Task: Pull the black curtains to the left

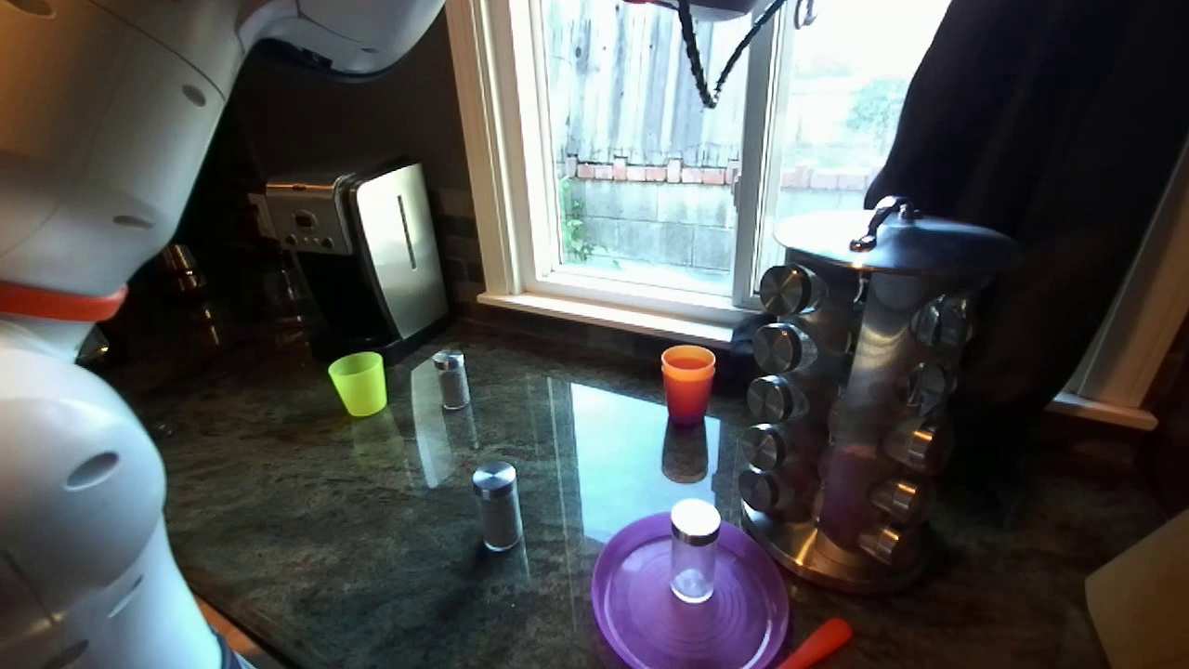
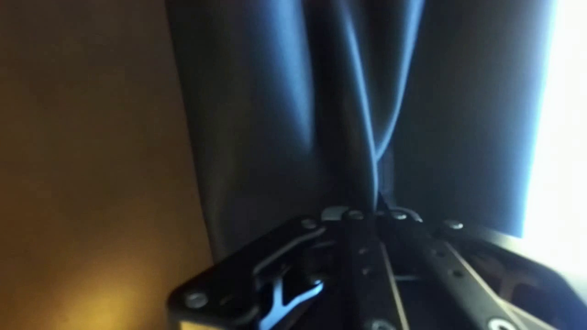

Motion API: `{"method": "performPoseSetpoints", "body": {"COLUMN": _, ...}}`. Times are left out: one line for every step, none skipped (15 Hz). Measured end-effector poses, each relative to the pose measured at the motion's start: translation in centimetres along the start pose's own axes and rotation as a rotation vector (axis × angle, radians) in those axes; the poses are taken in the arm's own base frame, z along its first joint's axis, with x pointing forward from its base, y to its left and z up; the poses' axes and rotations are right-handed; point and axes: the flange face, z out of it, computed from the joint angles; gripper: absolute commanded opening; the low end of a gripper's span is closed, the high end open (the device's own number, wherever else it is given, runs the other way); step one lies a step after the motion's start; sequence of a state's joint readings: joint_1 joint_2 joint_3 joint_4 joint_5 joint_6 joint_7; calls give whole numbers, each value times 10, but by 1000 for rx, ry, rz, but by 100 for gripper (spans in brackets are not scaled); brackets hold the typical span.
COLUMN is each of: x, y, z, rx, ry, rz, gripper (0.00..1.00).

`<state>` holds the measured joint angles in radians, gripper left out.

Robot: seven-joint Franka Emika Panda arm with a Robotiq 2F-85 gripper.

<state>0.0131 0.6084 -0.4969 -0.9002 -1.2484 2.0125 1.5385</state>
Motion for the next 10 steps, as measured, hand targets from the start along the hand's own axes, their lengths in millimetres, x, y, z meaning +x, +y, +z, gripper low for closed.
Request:
{"method": "performPoseSetpoints", "body": {"x": 4, "y": -7, "z": -17, "rx": 54, "ry": -11, "rz": 0, "gripper": 1}}
{"method": "performPoseSetpoints", "body": {"x": 9, "y": -12, "z": -38, "rx": 104, "ry": -26, "rz": -4, "gripper": 1}}
{"method": "performPoseSetpoints", "body": {"x": 15, "y": -16, "z": -62, "rx": 152, "ry": -43, "rz": -14, "gripper": 1}}
{"method": "performPoseSetpoints", "body": {"x": 22, "y": -17, "z": -87, "rx": 199, "ry": -62, "rz": -27, "gripper": 1}}
{"method": "performPoseSetpoints", "body": {"x": 30, "y": -16, "z": -112, "rx": 242, "ry": -80, "rz": -43, "gripper": 1}}
{"method": "performPoseSetpoints", "body": {"x": 38, "y": -10, "z": -129, "rx": 257, "ry": -97, "rz": -68, "gripper": 1}}
{"method": "performPoseSetpoints", "body": {"x": 47, "y": -3, "z": -139, "rx": 277, "ry": -113, "rz": -93, "gripper": 1}}
{"method": "performPoseSetpoints", "body": {"x": 55, "y": 5, "z": -152, "rx": 307, "ry": -128, "rz": -118, "gripper": 1}}
{"method": "performPoseSetpoints", "body": {"x": 64, "y": 13, "z": -167, "rx": 341, "ry": -144, "rz": -144, "gripper": 1}}
{"method": "performPoseSetpoints", "body": {"x": 71, "y": 22, "z": -181, "rx": 375, "ry": -158, "rz": -171, "gripper": 1}}
